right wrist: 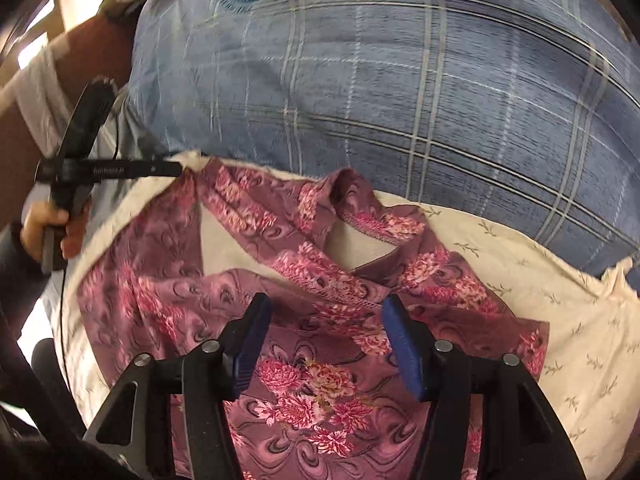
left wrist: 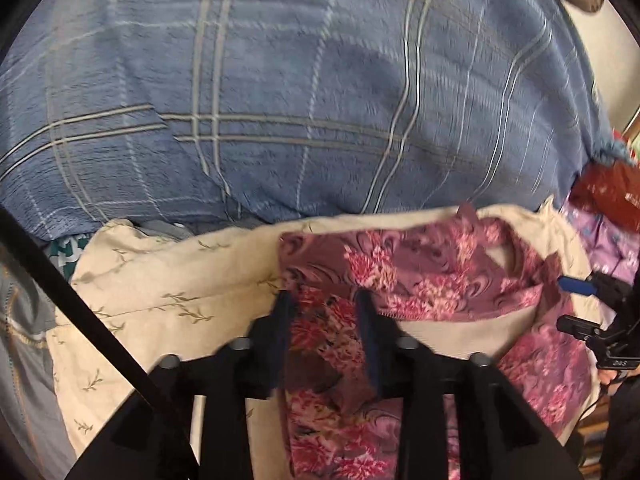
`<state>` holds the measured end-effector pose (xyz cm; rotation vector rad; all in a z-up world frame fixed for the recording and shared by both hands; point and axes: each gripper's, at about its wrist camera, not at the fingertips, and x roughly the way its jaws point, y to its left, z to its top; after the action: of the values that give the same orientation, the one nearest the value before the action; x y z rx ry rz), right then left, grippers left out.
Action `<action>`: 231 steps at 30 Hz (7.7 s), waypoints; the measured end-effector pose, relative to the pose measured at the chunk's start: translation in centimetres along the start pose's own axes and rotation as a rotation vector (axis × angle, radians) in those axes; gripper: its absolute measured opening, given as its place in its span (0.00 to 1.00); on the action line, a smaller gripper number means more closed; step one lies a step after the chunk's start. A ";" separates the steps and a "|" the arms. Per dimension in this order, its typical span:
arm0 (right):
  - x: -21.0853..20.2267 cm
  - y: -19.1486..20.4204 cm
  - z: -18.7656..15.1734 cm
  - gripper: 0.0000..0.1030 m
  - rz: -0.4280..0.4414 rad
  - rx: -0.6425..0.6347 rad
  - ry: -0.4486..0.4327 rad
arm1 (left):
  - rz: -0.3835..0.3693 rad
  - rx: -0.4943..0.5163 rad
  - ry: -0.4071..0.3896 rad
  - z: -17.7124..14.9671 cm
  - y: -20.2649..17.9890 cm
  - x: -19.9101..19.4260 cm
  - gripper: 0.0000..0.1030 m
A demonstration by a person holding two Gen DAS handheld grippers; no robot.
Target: Fold small clothes
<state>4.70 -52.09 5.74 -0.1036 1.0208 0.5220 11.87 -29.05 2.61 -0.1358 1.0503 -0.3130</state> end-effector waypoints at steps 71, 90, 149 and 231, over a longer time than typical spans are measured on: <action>5.9 1.4 -0.4 0.24 -0.076 -0.054 0.050 | 0.061 -0.116 -0.104 1.2 1.7 0.9 0.06; 3.6 1.5 2.7 0.07 -0.206 -0.005 -0.051 | 0.114 -0.148 -0.180 3.0 1.3 -0.4 0.05; -4.5 -7.7 -4.2 0.42 -0.285 0.339 -0.123 | 0.499 0.084 -0.067 -8.8 -4.3 -3.8 0.34; 3.0 19.6 -4.9 0.06 0.145 -0.054 -0.170 | -0.209 -0.159 0.003 0.3 0.0 1.6 0.16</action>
<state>-6.99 -35.45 3.68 -0.0329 0.8523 0.6794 12.88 -29.52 1.44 -0.3892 1.0657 -0.4183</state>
